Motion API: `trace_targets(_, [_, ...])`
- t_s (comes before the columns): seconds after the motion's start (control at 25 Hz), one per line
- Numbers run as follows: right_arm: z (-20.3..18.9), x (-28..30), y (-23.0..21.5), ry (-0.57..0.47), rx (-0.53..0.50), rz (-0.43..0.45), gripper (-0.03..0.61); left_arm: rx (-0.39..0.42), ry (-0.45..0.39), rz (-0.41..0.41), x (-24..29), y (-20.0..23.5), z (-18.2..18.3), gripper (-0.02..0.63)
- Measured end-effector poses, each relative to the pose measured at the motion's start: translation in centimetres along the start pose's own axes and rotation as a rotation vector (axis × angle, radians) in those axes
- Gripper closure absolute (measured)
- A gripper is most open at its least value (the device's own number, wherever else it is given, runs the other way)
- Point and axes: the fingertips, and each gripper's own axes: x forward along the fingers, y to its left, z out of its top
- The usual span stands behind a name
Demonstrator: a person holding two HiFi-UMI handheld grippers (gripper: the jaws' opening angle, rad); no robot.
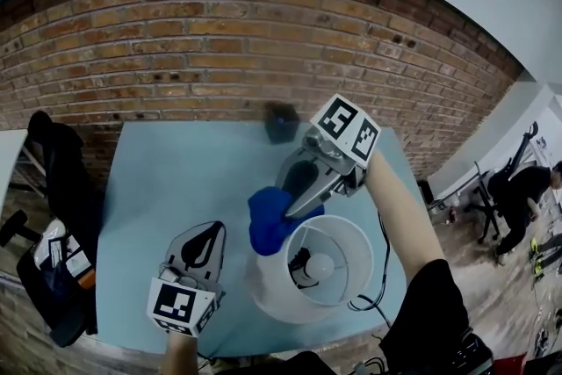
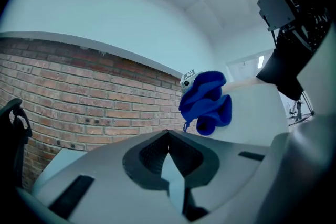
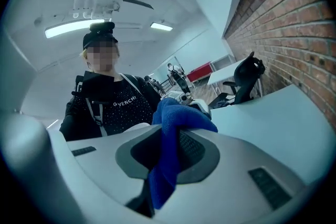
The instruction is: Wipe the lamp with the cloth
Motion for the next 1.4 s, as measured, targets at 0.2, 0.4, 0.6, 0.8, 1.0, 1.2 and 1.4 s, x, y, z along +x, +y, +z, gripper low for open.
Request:
trace_targets(0.2, [-1.5, 1.5, -2.4, 0.02, 0.004, 0.027, 0.517, -0.013, 0.026, 0.007, 0.0, 0.1, -1.0, 0.604])
trace_targets(0.4, [-4.3, 3.0, -6.3, 0.046, 0.076, -0.005, 0.517, -0.021, 0.06, 0.019, -0.3, 0.6, -2.1, 0.604])
trace_targets(0.6, [-6.6, 4.7, -9.1, 0.095, 0.124, -0.06, 0.517, -0.023, 0.079, 0.035, -0.6, 1.1, -3.2, 0.604])
trace_targets(0.8, [-9.7, 3.6, -13.3, 0.225, 0.2, -0.331, 0.517, -0.015, 0.1, 0.024, -1.0, 0.9, -3.5, 0.604])
trace_targets(1.0, [-4.7, -1.6, -11.7, 0.015, 0.219, -0.545, 0.517, -0.014, 0.077, -0.012, -1.8, 1.4, -2.6, 0.605])
trace_targets(1.2, [4.7, -7.9, -3.5, -0.314, 0.182, -0.851, 0.517, -0.025, 0.027, -0.107, -1.6, 0.8, -0.8, 0.604])
trace_targets(1.4, [9.5, -8.3, 5.4, -0.516, 0.235, -1.14, 0.517, -0.027, -0.007, -0.25, -1.5, -1.1, 0.7, 0.604])
